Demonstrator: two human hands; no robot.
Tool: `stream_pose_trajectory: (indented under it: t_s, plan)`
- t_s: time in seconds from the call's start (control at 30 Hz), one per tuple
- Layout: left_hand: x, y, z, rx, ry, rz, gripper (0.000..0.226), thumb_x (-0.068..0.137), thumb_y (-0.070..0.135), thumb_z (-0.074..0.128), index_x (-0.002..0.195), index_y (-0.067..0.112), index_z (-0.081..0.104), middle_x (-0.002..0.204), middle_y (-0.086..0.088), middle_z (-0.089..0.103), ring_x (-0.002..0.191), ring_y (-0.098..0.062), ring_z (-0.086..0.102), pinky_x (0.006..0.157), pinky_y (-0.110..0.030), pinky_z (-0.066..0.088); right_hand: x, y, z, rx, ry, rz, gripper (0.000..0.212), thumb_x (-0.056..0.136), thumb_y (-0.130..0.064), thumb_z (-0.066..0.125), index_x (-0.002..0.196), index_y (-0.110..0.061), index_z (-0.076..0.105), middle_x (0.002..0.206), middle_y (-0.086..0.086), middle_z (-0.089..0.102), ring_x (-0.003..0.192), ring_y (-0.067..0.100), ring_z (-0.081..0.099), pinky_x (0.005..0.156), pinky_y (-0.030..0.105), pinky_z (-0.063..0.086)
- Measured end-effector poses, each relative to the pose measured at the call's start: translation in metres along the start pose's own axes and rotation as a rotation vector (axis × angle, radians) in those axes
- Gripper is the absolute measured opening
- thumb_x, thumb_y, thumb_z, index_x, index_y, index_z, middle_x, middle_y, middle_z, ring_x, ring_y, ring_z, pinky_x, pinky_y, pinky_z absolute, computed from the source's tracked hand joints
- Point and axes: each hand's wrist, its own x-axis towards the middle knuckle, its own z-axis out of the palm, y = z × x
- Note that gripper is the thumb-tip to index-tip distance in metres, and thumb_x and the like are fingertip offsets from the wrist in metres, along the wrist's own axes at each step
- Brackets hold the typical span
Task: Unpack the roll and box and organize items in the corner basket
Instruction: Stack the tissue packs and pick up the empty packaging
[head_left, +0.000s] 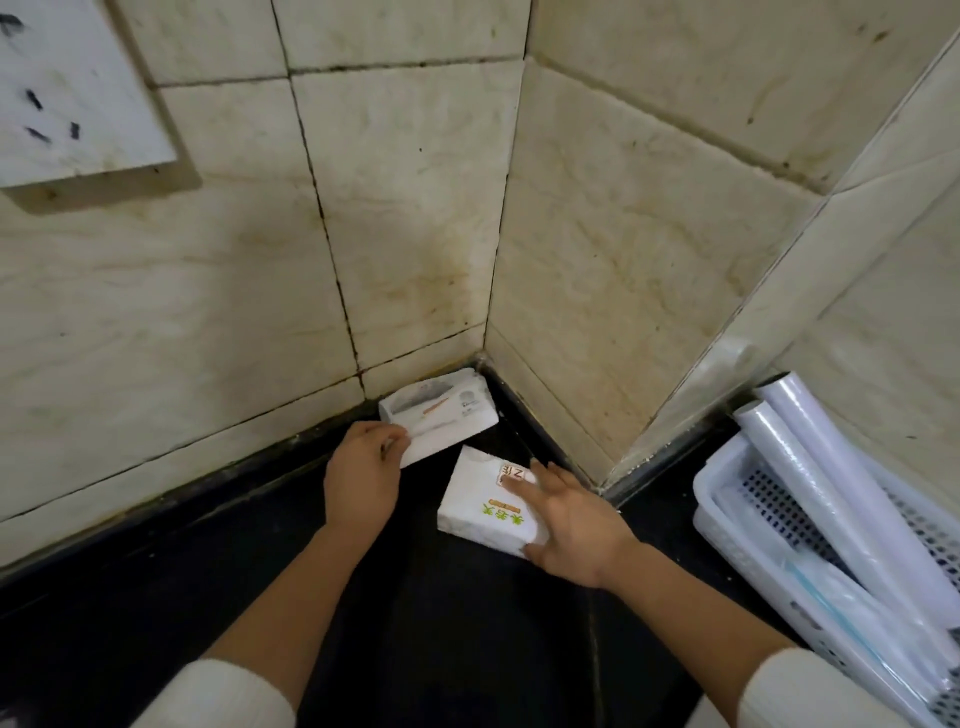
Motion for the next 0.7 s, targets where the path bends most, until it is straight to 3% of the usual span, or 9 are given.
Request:
stream_pose_trajectory:
  t_s: [0.1,0.23,0.37,0.47,0.7]
  plan:
    - [0.002,0.008,-0.011,-0.007,0.054,0.061,0.018,0.092,0.014,0.062,0.104,0.007,0.073,0.112,-0.009,0.068,0.090,-0.010,0.057,0.086,-0.023,0.043,0.021,0.001,-0.008,-0.074,0.013,-0.054,0.079,0.088,-0.026,0.063,0.152,-0.035,0.017,0.163,0.005,0.008,0.148,0.027,0.008,0.116,0.042,0.026]
    - [0.011,0.019,-0.021,-0.045,0.096,0.073,0.017,0.091,0.016,0.063,0.104,0.011,0.075,0.110,-0.006,0.071,0.090,-0.015,0.062,0.087,-0.027,0.046,0.050,-0.013,-0.012,-0.178,0.213,-0.010,0.075,0.087,-0.014,0.054,0.150,-0.036,0.021,0.149,0.011,0.027,0.131,0.032,0.029,0.101,0.041,0.032]
    - [0.018,0.023,-0.018,-0.038,0.116,0.054,0.018,0.091,0.019,0.063,0.104,0.013,0.075,0.114,-0.003,0.071,0.090,-0.014,0.064,0.084,-0.024,0.046,0.070,-0.031,-0.003,-0.040,0.273,0.128,0.074,0.088,-0.012,0.055,0.150,-0.036,0.023,0.133,0.011,0.033,0.116,0.032,0.038,0.089,0.041,0.046]
    - [0.021,0.025,-0.011,-0.041,0.125,0.026,0.019,0.092,0.022,0.062,0.105,0.015,0.075,0.118,-0.001,0.069,0.093,-0.012,0.063,0.085,-0.022,0.043,0.084,-0.039,-0.001,0.029,0.347,0.145,0.058,0.089,-0.009,0.054,0.142,-0.027,0.039,0.129,0.009,0.035,0.112,0.029,0.038,0.078,0.037,0.048]
    - [0.019,0.032,0.007,-0.022,0.133,0.101,0.016,0.089,0.017,0.066,0.101,0.012,0.076,0.115,-0.001,0.067,0.093,-0.008,0.061,0.082,-0.021,0.045,0.094,-0.042,0.006,0.222,0.549,0.226,0.033,0.090,-0.007,0.050,0.120,-0.018,0.056,0.116,0.005,0.050,0.106,0.023,0.046,0.080,0.031,0.045]
